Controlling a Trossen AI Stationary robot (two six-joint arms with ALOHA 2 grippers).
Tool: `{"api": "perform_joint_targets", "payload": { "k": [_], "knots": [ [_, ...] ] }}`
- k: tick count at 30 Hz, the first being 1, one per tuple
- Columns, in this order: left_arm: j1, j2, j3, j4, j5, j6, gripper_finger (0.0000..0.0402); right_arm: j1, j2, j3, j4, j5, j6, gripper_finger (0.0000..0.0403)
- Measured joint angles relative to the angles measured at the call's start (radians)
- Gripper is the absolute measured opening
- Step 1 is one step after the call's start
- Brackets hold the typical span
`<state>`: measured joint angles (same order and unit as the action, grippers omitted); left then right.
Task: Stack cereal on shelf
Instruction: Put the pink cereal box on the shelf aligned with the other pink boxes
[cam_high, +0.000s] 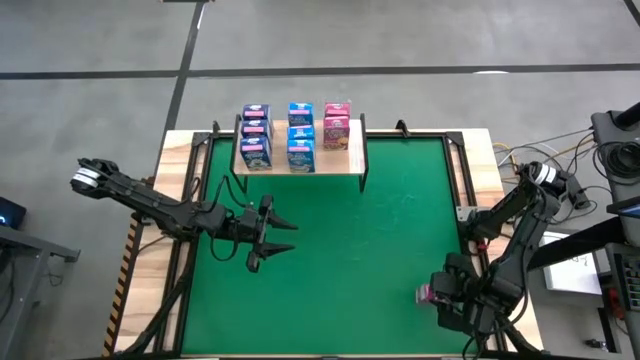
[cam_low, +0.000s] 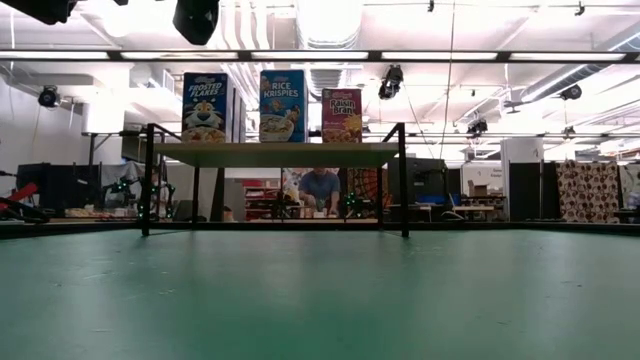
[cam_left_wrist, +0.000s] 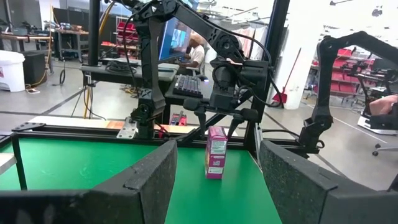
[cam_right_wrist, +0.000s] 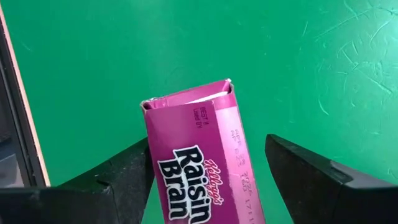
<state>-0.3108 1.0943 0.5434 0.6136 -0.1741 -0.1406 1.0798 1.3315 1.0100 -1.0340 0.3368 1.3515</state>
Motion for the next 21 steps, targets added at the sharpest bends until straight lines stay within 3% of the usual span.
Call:
{"api": "perform_joint_targets", "payload": {
  "k": [11, 16, 21],
  "knots": [
    [0.000, 0.000, 0.000, 0.000, 0.000, 0.018, 0.0213, 0.000, -0.002, 0.000, 0.023, 0.004, -0.019, 0.0178],
    [0.000, 0.000, 0.000, 0.000, 0.000, 0.054, 0.0213, -0.033, -0.002, 0.042, 0.024, 0.028, -0.031, 0.0157],
    [0.000, -0.002, 0.000, 0.000, 0.000, 0.060, 0.0213, -0.113, -0.002, 0.127, 0.024, 0.076, -0.147, 0.0154]
  ]
}}
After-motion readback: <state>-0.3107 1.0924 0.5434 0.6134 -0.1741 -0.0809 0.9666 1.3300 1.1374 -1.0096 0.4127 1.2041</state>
